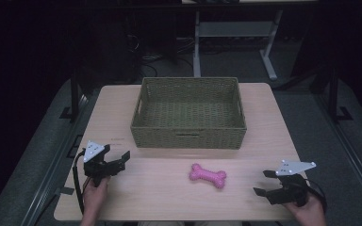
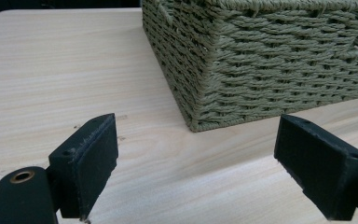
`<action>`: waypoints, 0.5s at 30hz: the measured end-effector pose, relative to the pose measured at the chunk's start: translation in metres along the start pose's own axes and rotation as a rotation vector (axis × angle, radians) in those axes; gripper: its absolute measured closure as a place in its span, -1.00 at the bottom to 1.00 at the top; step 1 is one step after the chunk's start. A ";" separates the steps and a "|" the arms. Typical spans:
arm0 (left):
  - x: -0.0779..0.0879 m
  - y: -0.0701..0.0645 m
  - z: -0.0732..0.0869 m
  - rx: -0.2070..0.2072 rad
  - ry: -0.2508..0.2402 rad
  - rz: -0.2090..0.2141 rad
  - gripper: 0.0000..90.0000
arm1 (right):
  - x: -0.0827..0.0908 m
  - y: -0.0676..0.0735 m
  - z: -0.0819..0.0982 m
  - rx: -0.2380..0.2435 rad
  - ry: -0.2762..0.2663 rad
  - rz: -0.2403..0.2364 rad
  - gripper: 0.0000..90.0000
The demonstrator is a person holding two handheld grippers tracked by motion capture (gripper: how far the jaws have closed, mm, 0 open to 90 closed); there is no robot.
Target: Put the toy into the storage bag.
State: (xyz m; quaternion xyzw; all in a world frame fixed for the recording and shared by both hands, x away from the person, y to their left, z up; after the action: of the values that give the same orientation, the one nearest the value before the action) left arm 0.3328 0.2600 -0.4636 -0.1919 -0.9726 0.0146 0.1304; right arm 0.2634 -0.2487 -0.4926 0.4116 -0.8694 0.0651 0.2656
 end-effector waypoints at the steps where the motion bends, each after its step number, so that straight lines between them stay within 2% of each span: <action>1: -0.001 0.000 0.000 -0.001 -0.001 -0.002 -0.71 | 0.000 0.000 -0.001 0.004 0.000 -0.005 -0.51; 15: 0.001 0.003 0.000 0.006 -0.001 -0.002 -0.71 | -0.009 0.008 -0.020 0.031 0.023 -0.041 -0.55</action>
State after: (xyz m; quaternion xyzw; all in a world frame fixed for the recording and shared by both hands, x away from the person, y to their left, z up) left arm 0.3335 0.2633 -0.4639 -0.1906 -0.9728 0.0174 0.1304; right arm 0.2700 -0.2308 -0.4794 0.4324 -0.8566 0.0778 0.2705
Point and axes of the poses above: each handheld gripper's, and its own axes: x roughly backward along the jaws, z roughly out of its underside, y roughly to its left, the point moved 6 cm from there along -x, roughly forward along the jaws, and after that the axes turned 13 degrees about -y, right-handed, at the moved point
